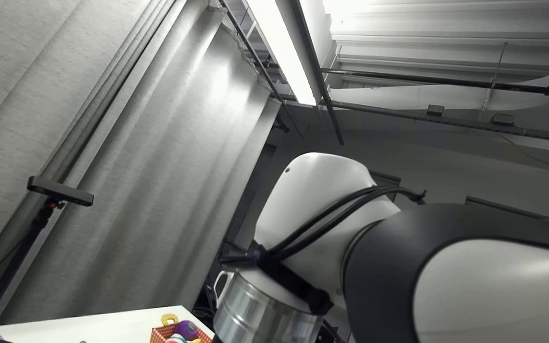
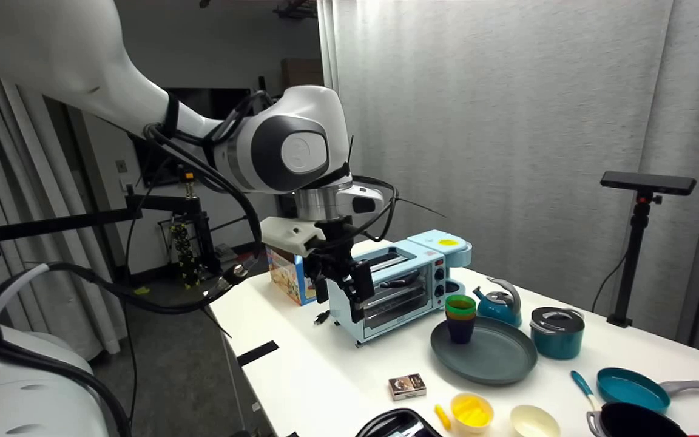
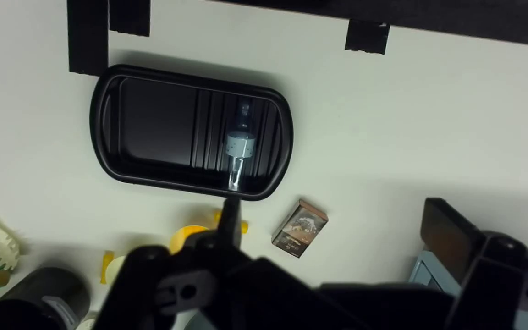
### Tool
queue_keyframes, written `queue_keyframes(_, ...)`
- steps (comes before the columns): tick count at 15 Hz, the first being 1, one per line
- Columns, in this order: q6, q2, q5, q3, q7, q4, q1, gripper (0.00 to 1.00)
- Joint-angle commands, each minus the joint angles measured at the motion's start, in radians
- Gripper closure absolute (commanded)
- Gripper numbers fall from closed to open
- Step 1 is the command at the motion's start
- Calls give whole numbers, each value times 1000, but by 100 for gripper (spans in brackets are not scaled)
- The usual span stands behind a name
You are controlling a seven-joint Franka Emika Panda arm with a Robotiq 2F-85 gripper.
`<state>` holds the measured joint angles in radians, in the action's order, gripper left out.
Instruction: Pour the chips from the left bowl to the right bowl
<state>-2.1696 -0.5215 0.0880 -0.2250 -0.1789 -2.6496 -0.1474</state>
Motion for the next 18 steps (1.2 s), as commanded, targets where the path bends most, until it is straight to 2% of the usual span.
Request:
queue_keyframes(1, 2, 1, -6, 9, -5, 1, -10, 0)
queue_keyframes(9, 2, 1, -6, 9, -5, 1, -10, 0)
queue_keyframes(10, 29, 160, -8, -35, -50, 196, 9, 0)
queue_keyframes(12, 28, 203, -23, -37, -76, 263, 7, 0)
queue_keyframes(18, 115, 467, -108, -53, -214, 617, 9, 0)
